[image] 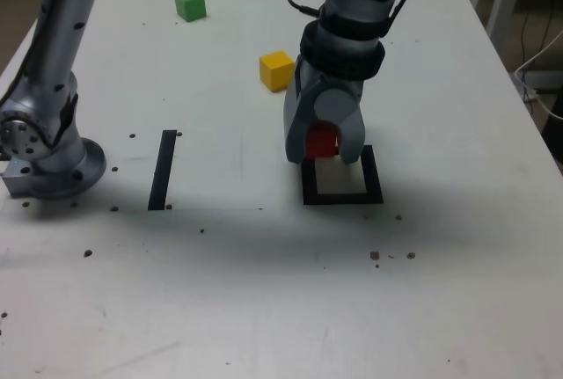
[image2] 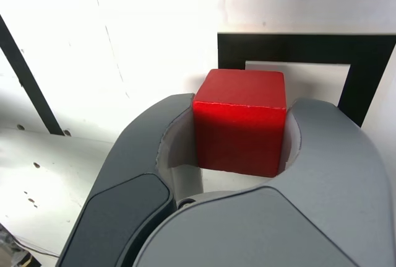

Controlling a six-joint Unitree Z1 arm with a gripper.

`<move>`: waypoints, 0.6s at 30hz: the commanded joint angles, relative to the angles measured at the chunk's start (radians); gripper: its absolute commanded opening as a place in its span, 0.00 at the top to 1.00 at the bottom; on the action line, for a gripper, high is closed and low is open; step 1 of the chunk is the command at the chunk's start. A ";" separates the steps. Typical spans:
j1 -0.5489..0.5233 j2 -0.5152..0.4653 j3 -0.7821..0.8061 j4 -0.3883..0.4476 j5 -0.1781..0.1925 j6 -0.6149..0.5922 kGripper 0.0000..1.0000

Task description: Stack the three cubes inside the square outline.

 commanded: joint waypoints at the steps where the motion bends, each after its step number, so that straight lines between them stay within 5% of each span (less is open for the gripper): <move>1: -0.011 -0.008 -0.006 0.004 -0.002 -0.005 0.65; 18: -0.058 0.048 -0.053 -0.017 -0.039 -0.005 0.65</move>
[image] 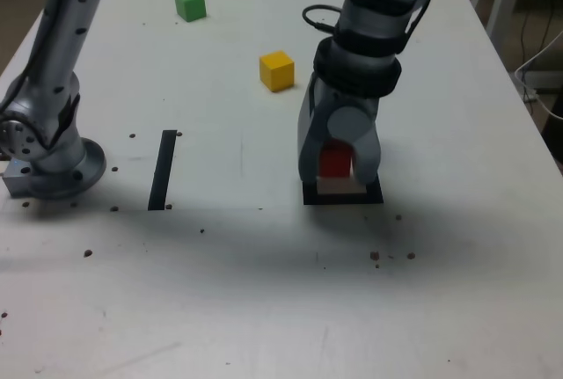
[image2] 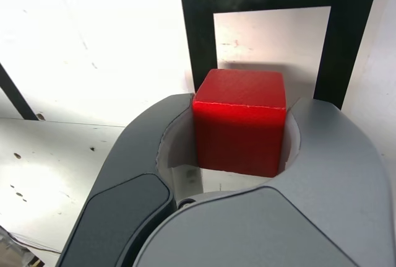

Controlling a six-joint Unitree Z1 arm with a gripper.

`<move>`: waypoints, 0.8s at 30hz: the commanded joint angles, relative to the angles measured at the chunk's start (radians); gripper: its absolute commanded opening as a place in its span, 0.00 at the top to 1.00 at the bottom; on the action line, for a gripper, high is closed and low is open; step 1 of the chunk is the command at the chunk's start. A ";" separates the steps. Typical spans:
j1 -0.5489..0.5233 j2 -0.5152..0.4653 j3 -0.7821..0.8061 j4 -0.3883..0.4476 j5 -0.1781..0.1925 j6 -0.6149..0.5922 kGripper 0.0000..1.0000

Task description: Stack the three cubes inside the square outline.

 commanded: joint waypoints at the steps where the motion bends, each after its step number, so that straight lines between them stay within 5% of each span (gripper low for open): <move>1: -0.001 0.011 -0.006 -0.006 -0.001 0.003 0.65; 15: -0.001 0.036 -0.004 -0.041 -0.001 0.011 0.65; 24: 0.004 0.038 0.009 -0.043 0.003 0.019 0.30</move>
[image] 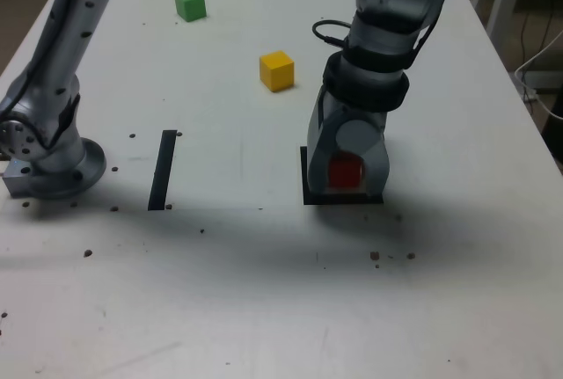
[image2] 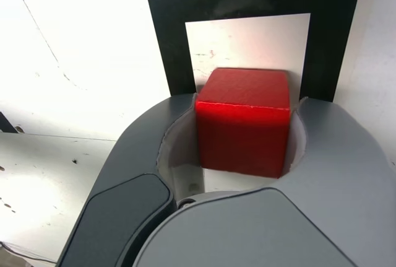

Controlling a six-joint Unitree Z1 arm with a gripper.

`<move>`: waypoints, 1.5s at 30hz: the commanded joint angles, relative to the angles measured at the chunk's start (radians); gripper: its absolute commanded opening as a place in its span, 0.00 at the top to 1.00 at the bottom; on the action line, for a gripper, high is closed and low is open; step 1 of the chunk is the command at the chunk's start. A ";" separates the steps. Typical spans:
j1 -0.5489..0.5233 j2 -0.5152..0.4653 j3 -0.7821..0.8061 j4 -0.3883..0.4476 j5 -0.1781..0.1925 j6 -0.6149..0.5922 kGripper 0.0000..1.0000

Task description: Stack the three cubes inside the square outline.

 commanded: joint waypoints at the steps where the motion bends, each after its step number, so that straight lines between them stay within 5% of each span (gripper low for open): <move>1: 0.004 0.004 0.006 0.001 0.001 0.002 0.30; 7: 0.010 0.000 0.018 0.006 0.002 0.004 0.27; 18: 0.016 -0.103 0.056 0.033 0.067 -0.034 0.01; 30: 0.125 -0.180 0.112 0.102 0.122 -0.053 0.01; 45: 0.416 -0.189 0.139 0.108 0.150 0.041 0.01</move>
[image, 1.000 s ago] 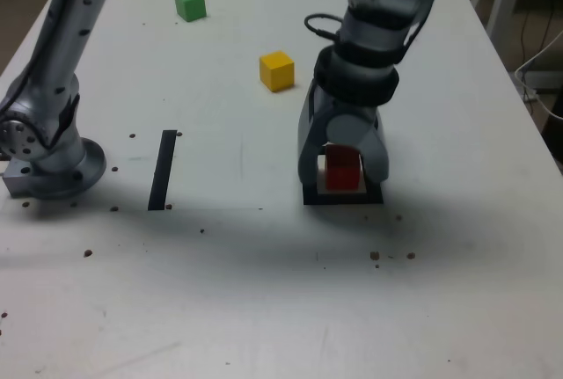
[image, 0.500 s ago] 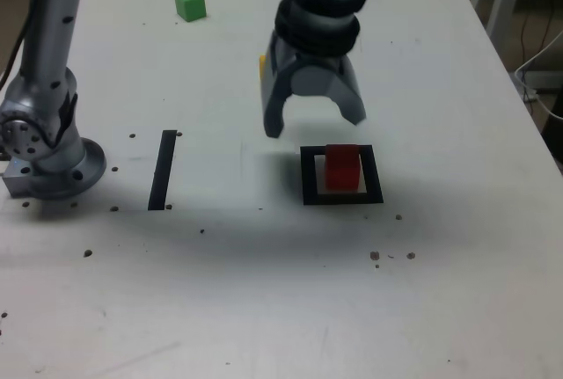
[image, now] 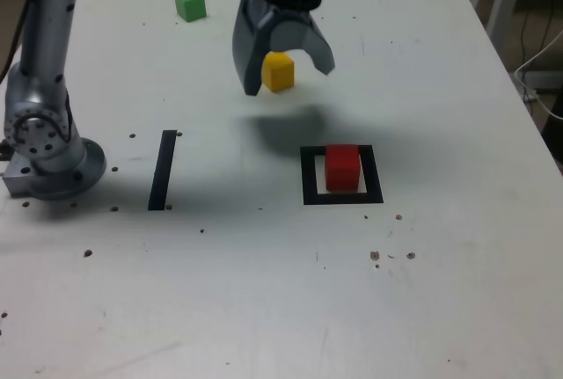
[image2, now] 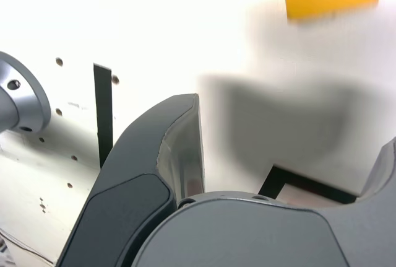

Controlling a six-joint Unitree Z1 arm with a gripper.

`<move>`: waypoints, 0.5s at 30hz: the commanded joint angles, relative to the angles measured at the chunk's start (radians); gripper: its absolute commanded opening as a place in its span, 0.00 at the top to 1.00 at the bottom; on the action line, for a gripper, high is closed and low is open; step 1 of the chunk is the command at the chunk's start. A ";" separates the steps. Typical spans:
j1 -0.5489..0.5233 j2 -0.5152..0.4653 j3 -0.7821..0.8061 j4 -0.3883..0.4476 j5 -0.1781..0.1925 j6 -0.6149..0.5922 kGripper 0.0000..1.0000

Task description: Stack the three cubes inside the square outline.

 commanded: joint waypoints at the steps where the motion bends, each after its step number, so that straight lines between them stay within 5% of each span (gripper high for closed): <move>1: 0.032 0.002 -0.001 -0.003 0.003 0.016 0.01; 15: 0.189 0.099 -0.050 -0.014 -0.015 0.125 0.02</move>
